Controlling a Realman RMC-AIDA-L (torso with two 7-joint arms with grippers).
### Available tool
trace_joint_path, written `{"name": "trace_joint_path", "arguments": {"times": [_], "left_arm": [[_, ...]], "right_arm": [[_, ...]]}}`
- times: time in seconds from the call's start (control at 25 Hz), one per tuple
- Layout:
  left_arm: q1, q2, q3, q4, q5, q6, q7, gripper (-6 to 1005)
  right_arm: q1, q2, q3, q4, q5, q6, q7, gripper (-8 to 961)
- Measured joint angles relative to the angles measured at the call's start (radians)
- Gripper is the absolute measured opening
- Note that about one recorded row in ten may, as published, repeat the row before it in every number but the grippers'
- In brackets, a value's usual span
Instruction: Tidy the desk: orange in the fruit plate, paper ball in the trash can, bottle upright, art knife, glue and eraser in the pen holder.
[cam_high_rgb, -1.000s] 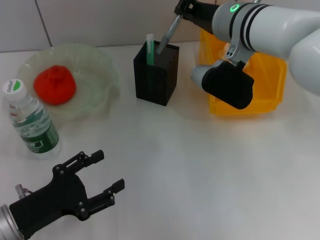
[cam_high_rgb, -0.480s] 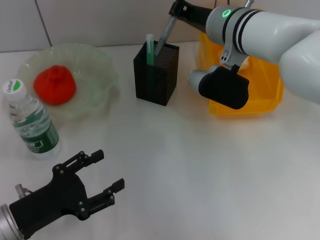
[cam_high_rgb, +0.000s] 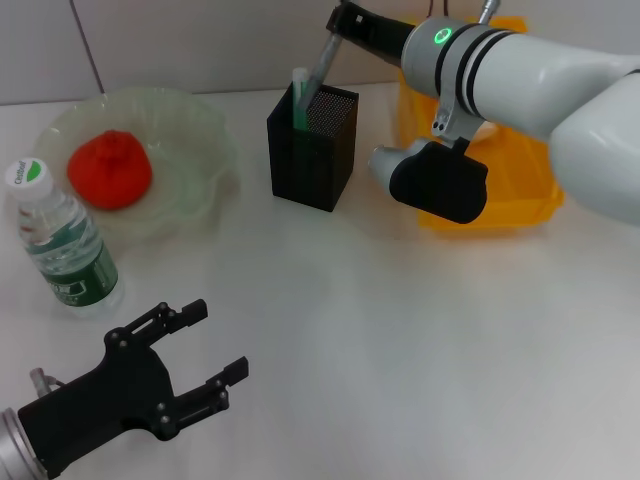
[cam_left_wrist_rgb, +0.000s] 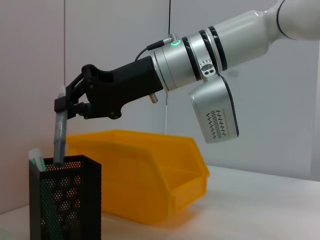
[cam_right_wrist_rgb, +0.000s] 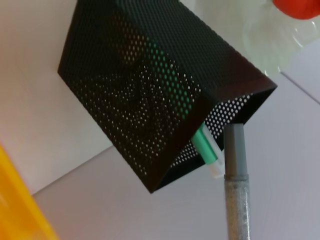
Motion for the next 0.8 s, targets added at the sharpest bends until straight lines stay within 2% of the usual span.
{"name": "trace_joint_path", "arguments": {"times": [0.64, 0.8], "left_arm": [[-0.007, 0.001, 0.000, 0.000, 0.000, 0.004, 0.000, 785], [-0.016, 0.002, 0.000, 0.000, 0.000, 0.006, -0.010, 785]], "right_arm": [[-0.012, 0.000, -0.010, 0.045, 0.002, 0.089, 0.004, 192], [-0.018, 0.000, -0.010, 0.029, 0.013, 0.090, 0.022, 288]]}}
